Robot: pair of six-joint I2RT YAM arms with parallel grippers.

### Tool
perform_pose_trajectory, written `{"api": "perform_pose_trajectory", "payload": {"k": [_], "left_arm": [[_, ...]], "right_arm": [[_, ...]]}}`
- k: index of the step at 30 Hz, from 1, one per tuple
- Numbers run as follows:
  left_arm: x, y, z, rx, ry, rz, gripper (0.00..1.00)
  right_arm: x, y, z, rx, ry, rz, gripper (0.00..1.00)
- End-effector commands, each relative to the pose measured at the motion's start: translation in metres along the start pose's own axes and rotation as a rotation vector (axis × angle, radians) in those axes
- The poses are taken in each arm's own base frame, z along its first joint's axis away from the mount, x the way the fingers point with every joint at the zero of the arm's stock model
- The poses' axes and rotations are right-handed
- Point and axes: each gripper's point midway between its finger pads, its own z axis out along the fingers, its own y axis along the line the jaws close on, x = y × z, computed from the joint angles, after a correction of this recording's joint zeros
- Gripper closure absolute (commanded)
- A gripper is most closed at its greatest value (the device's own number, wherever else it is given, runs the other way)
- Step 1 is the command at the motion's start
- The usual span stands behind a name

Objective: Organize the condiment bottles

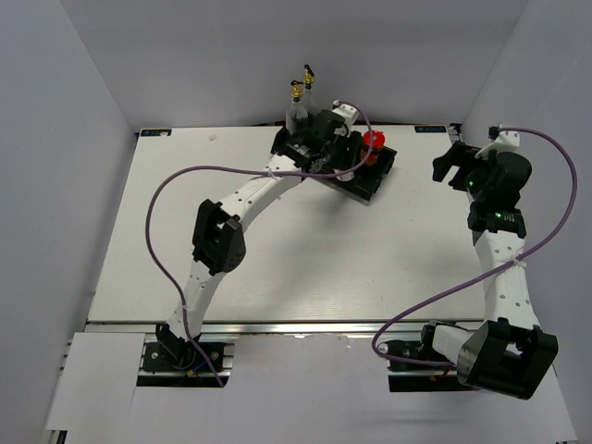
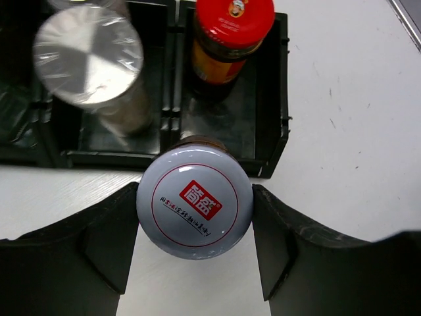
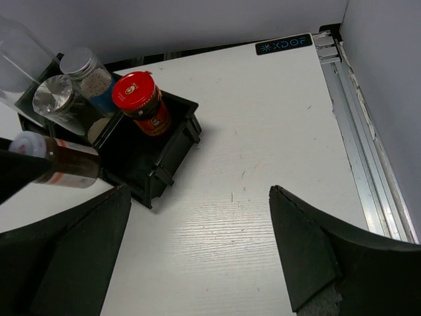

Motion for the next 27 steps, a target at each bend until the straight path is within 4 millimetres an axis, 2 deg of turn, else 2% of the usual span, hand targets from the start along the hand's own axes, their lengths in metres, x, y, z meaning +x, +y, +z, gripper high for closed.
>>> {"api": "perform_pose_trajectory", "payload": {"k": [1,6,12,13,17,20,24,27], "left_arm": [[-0.072,-0.027,-0.022,0.073,-0.202,0.002,1.00],[-0.078,-0.027,0.001,0.059,-0.306,-0.052,1.00],[-0.082,-0.028,0.029,0.036,-0.353,-0.082,1.00],[-0.071,-0.024,0.039,0.020,-0.339,-0.088,1.00],[-0.062,-0.020,0.056,-0.020,-0.337,-0.088,1.00],[-0.061,-0.012,0.063,-0.061,-0.363,-0.098,1.00],[-0.065,-0.014,0.069,-0.045,-0.398,-0.127,1.00],[-0.059,-0.016,0.076,-0.041,-0.402,-0.144,1.00]], "right_arm": [[-0.019,0.006,0.000,-0.035,-0.066,-0.050,0.10],[-0.018,0.011,0.003,-0.066,-0.056,-0.043,0.11],[-0.013,0.013,0.005,-0.081,-0.048,-0.029,0.11],[-0.013,0.013,0.005,-0.084,-0.048,-0.027,0.11],[-0.009,0.013,0.009,-0.085,-0.037,-0.013,0.11],[-0.004,0.015,0.011,-0.102,-0.023,0.001,0.11],[-0.004,0.025,0.014,-0.164,-0.014,0.016,0.11],[0.000,0.026,0.017,-0.172,-0.002,0.027,0.11]]}}
